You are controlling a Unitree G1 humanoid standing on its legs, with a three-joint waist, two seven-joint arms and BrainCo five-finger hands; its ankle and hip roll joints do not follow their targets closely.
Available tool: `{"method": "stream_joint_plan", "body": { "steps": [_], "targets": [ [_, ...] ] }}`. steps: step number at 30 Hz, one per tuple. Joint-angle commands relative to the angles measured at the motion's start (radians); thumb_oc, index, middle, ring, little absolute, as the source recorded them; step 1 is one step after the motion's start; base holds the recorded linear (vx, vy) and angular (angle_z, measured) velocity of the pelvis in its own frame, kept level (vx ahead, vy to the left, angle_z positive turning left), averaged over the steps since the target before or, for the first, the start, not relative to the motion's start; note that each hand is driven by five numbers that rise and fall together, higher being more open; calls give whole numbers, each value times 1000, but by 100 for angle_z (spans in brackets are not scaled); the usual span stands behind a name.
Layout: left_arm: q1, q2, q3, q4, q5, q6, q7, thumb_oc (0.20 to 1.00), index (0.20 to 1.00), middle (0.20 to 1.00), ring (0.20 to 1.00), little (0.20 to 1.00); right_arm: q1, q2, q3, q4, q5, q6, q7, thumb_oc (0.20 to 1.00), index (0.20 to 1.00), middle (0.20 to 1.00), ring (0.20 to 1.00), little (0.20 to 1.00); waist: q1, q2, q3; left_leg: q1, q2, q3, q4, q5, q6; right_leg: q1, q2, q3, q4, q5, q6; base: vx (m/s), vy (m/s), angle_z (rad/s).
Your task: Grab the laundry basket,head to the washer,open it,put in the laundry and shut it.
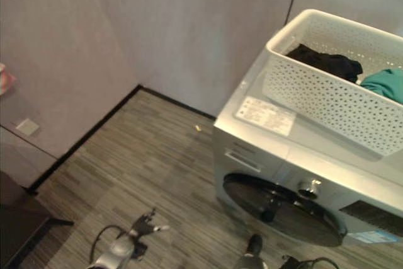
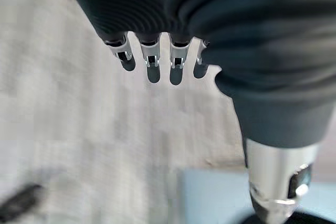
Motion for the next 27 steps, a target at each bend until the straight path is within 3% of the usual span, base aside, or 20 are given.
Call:
{"method": "stream_joint_plan", "body": {
  "steps": [1,5,6,9,10,11,14,15,18,25,27],
  "targets": [
    [-24,-54,38,-29,23,-19,-2,1000,1000,1000,1000,1000,-2,-25,34,-48,-51,5,24,1000,1000,1000,1000,1000,8,64,24,-32,40,-21,5,-11,86,-27,35,70,84,-234,105,-253,43,-29],
    [8,-57,45,5,19,-14,3,1000,1000,1000,1000,1000,-4,-10,35,-23,-49,-3,2,1000,1000,1000,1000,1000,46,55,-12,-110,31,-25,23,36,112,85,117,150,250,-374,70,-176,-63,6],
    [8,-57,45,5,19,-14,3,1000,1000,1000,1000,1000,-5,-10,35,-23,-49,-3,2,1000,1000,1000,1000,1000,46,54,-14,-112,31,-25,23,39,112,84,117,150,245,-370,69,-160,-152,-2],
    [33,-67,69,14,11,-14,15,1000,1000,1000,1000,1000,-10,-21,42,-83,-68,-3,-22,1000,1000,1000,1000,1000,84,33,-51,-150,44,9,-6,70,94,181,125,140,114,-376,74,-173,-215,-29],
    [42,-72,95,29,-2,-19,25,1000,1000,1000,1000,1000,-11,-41,37,-194,-74,-9,-37,1000,1000,1000,1000,1000,92,12,-62,-163,61,34,-13,77,78,217,139,154,15,-385,74,-144,-259,-62],
    [42,-72,95,29,-2,-19,25,1000,1000,1000,1000,1000,-11,-41,36,-195,-74,-8,-36,1000,1000,1000,1000,1000,92,12,-64,-166,60,35,-14,80,78,214,139,155,12,-381,73,-174,-272,-77],
    [44,-81,129,58,-17,-17,45,1000,1000,1000,1000,1000,-1,-106,10,-449,-103,-8,-47,1000,1000,1000,1000,1000,76,-2,-71,-182,101,58,-35,117,53,218,176,202,-59,-375,62,-123,-220,-72],
    [43,-90,141,73,-26,-17,48,1000,1000,1000,1000,1000,29,-149,-54,-597,-101,-18,-67,1000,1000,1000,1000,1000,57,-2,-71,-175,120,65,-61,143,36,233,191,199,-93,-366,60,-50,-178,-79],
    [46,-99,155,55,-28,-21,52,1000,1000,1000,1000,1000,71,-208,-143,-762,-144,-30,-107,1000,1000,1000,1000,1000,29,13,-68,-168,134,75,-93,166,26,241,201,193,-119,-363,63,-60,-100,-30],
    [65,-132,155,63,-28,-25,49,1000,1000,1000,1000,1000,180,-250,-325,-949,-215,-26,-187,1000,1000,1000,1000,1000,-5,45,-70,-138,152,103,-149,198,10,248,211,178,-119,-367,66,-18,-14,-10],
    [65,-132,153,64,-27,-25,49,1000,1000,1000,1000,1000,186,-250,-330,-956,-216,-24,-184,1000,1000,1000,1000,1000,-3,46,-70,-137,152,102,-150,198,10,249,211,178,-119,-368,66,3,-1,3]
  ]
}}
